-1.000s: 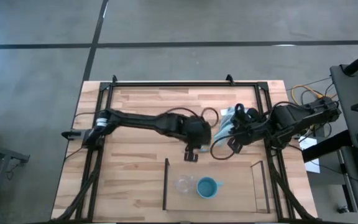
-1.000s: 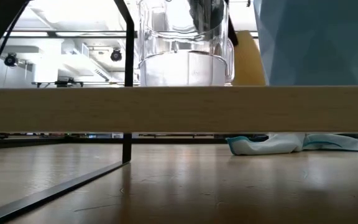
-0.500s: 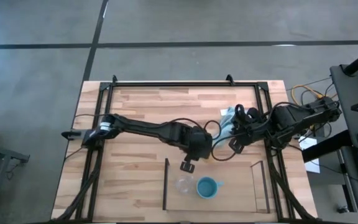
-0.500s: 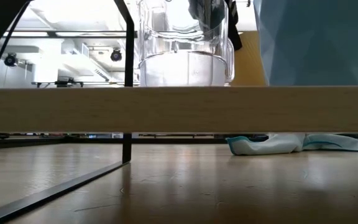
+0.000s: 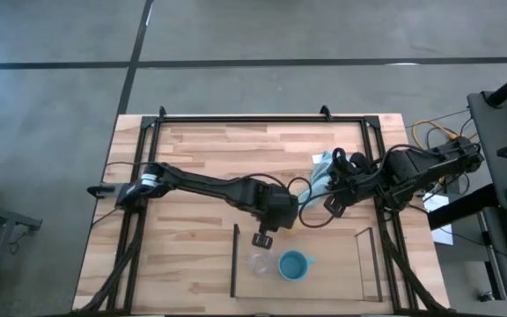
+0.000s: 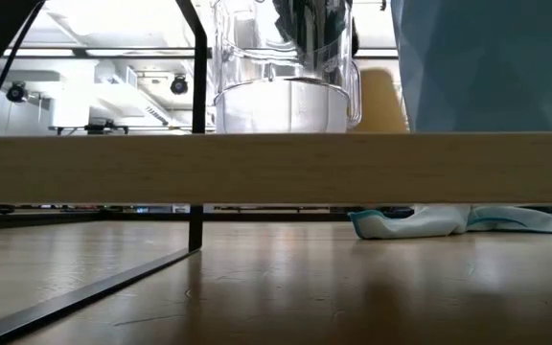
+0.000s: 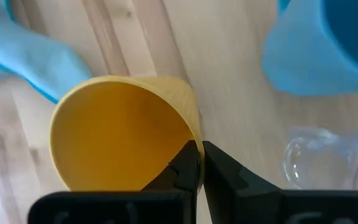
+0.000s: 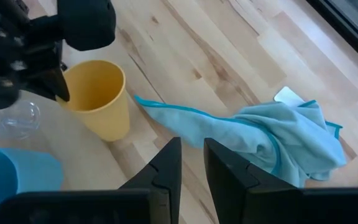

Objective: Stack small to large cups/mugs on shelf
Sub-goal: Put the yellow cup on the shelf

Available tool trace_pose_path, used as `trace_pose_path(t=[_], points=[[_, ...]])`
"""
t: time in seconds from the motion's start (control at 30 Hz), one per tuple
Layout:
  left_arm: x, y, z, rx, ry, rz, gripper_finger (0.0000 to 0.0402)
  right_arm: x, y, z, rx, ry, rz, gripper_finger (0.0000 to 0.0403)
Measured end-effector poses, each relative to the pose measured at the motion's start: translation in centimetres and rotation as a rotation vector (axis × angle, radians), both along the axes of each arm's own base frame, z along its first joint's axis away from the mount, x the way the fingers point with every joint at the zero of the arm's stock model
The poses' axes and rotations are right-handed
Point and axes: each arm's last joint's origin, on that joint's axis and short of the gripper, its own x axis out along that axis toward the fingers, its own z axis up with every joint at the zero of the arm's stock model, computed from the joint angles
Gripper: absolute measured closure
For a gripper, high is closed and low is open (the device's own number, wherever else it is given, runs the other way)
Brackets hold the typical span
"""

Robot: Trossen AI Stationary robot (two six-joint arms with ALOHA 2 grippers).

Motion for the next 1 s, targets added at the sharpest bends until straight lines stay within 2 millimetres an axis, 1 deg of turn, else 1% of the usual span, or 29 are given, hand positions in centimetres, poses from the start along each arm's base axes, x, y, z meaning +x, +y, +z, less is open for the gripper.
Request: trace_pose_path(t=[0.1, 0.2, 0.6, 0.7, 1.0], points=[[-0.1, 0.0, -0.8, -0.015, 0.034, 0.042, 0.0401, 0.0, 0.0, 0.0, 0.000, -0.001, 0.000, 0.0339], [-0.2, 0.1, -1.3, -0.015, 0.049, 0.049, 0.0401, 0.0, 0.0, 0.0, 0.001, -0.002, 0.000, 0.0339], [-0.3, 0.1, -2.5, -0.015, 0.072, 0.059, 0.0401, 0.0, 0.0, 0.0, 0.001, -0.004, 0.000, 0.0339], [-0.2, 0.1, -2.5, -0.034, 0.069, 0.096, 0.0401, 0.0, 0.0, 0.0, 0.002, -0.004, 0.000, 0.0339], [0.1, 0.0, -2.4, -0.042, 0.035, 0.098, 0.0401, 0.1, 0.0, 0.0, 0.003, -0.006, 0.000, 0.0339]])
